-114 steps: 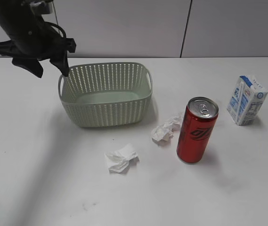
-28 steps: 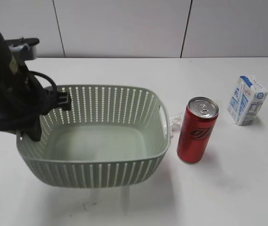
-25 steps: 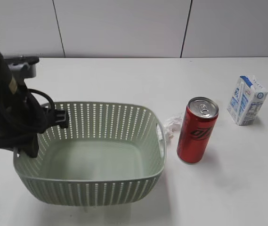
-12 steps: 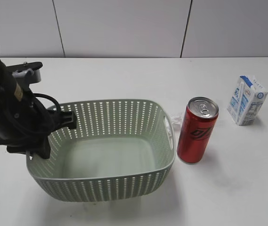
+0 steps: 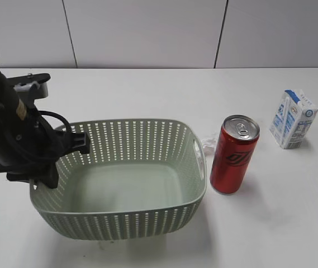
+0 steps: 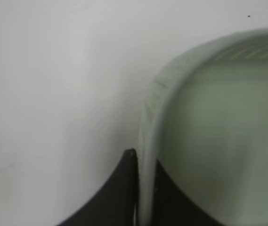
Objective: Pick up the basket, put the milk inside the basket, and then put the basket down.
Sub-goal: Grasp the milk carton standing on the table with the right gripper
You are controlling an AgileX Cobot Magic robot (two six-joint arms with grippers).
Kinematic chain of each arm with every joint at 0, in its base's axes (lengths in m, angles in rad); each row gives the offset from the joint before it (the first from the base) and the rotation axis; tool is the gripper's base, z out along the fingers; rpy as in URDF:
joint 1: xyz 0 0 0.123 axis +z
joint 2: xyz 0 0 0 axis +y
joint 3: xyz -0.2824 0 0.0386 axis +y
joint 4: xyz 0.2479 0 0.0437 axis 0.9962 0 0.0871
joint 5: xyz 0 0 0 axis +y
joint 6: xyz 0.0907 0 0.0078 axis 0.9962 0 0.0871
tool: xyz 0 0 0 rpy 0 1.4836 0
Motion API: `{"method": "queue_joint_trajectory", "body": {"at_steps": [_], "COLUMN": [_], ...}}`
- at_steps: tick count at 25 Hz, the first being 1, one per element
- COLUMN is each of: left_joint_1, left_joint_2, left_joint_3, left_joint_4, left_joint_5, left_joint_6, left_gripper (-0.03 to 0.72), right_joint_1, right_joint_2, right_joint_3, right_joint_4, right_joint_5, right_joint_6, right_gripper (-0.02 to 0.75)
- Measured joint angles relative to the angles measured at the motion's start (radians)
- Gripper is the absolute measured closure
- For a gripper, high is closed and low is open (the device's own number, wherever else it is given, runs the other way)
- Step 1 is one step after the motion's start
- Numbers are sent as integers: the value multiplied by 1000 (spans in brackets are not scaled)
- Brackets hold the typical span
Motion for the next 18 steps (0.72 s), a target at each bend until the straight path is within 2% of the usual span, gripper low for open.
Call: {"method": "queue_joint_trajectory", "body": {"at_steps": [9,18], "left_joint_1": [0,0], "left_joint_2": [0,0], "left_joint_3": [0,0], "left_joint_4": [-7,-10], "left_joint_5": [16,51], "left_joint_6": [10,15], "left_gripper": [690,690], "right_joint_1": [0,0], "right_joint_2": [462,691], "right_joint_3": [-208,-233], "right_joint_4": [0,-50], "right_joint_5": [-121,-371], "right_joint_6": [-34,-37], "right_gripper": [148,148]}}
